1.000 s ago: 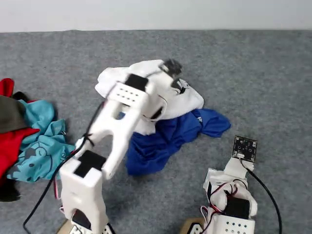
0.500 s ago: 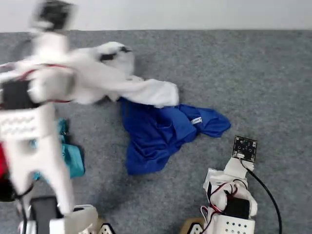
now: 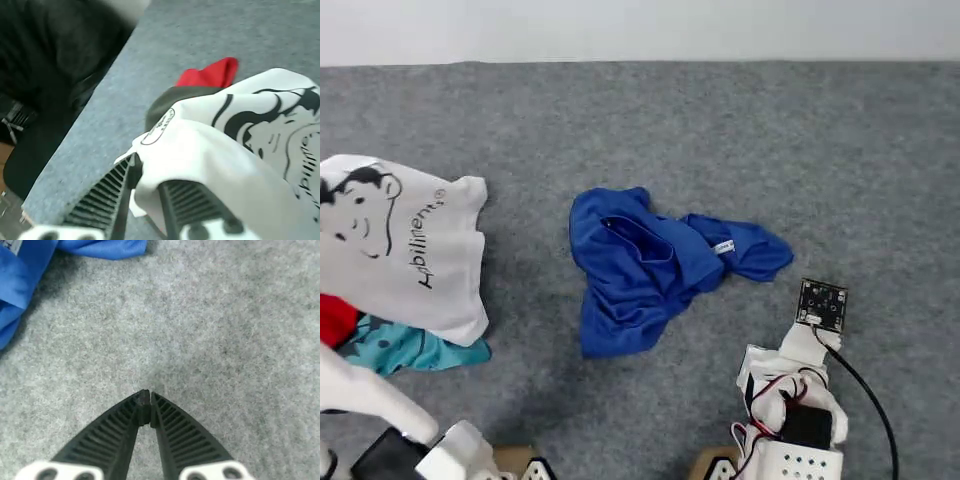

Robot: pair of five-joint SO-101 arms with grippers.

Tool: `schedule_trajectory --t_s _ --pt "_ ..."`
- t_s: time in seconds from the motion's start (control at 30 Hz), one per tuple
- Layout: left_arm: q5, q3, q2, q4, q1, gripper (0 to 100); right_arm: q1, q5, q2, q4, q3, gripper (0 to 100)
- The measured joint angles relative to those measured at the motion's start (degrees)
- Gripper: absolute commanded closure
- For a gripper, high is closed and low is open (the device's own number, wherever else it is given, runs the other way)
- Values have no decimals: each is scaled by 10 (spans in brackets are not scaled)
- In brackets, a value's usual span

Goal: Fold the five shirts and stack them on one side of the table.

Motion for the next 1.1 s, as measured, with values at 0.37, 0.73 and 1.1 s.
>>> schedule_trajectory --t_s 0.37,0.73,1.1 --pt "-47 6 -3 -33 -132 767 0 0 0 0 0 990" --pt "-58 22 -11 54 -125 724 0 0 0 0 0 990" --pt "-58 88 -134 58 -56 761 0 0 0 0 0 990"
